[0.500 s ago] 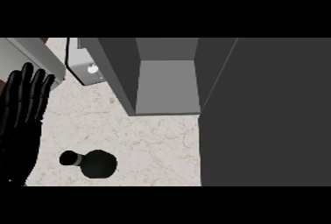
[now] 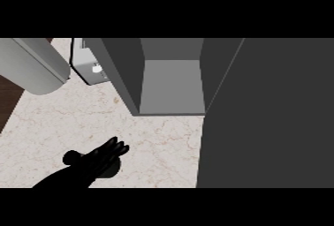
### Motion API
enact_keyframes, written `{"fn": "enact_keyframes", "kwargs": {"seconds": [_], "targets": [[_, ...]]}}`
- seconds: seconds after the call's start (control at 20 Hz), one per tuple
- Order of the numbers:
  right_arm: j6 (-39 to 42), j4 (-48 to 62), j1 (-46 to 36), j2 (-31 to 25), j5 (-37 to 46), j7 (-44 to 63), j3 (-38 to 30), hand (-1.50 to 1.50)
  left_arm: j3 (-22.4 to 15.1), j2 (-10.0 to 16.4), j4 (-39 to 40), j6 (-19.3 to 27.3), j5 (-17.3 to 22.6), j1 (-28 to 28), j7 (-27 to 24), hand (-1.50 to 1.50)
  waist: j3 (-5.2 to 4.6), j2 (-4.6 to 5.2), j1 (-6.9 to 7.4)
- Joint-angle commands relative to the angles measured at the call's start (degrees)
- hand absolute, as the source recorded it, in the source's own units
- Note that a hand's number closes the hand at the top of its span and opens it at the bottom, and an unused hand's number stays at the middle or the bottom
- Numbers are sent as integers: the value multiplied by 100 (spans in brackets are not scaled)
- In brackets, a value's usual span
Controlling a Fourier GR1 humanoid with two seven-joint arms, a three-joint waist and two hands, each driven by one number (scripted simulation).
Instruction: Pick up the wine, place it into the cabinet and close the cabinet
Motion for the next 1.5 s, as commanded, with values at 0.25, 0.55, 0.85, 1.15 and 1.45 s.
{"fn": "enact_keyframes", "kwargs": {"seconds": [0.25,0.55,0.85,1.15,1.45], "targets": [[463,-1192,978,-298,-785,687,63,-150,85,1506,-1385,-1505,1989,2141,103,-150,27,-6,102],[165,-1741,752,-196,-438,1467,485,-150,693,2029,-2002,-1533,2654,2567,141,-150,30,17,92],[-134,-2346,222,-380,-615,2537,385,-150,1061,2349,-1809,-1812,2877,2877,-241,-150,25,22,80],[-92,-2082,144,-363,-729,2345,179,-150,1468,2484,-2133,-1656,3008,3455,-484,-150,36,11,117],[-382,-2391,-135,-323,-466,2867,333,-150,2216,2816,-1702,-1873,3333,3559,-747,-150,30,7,106]]}}
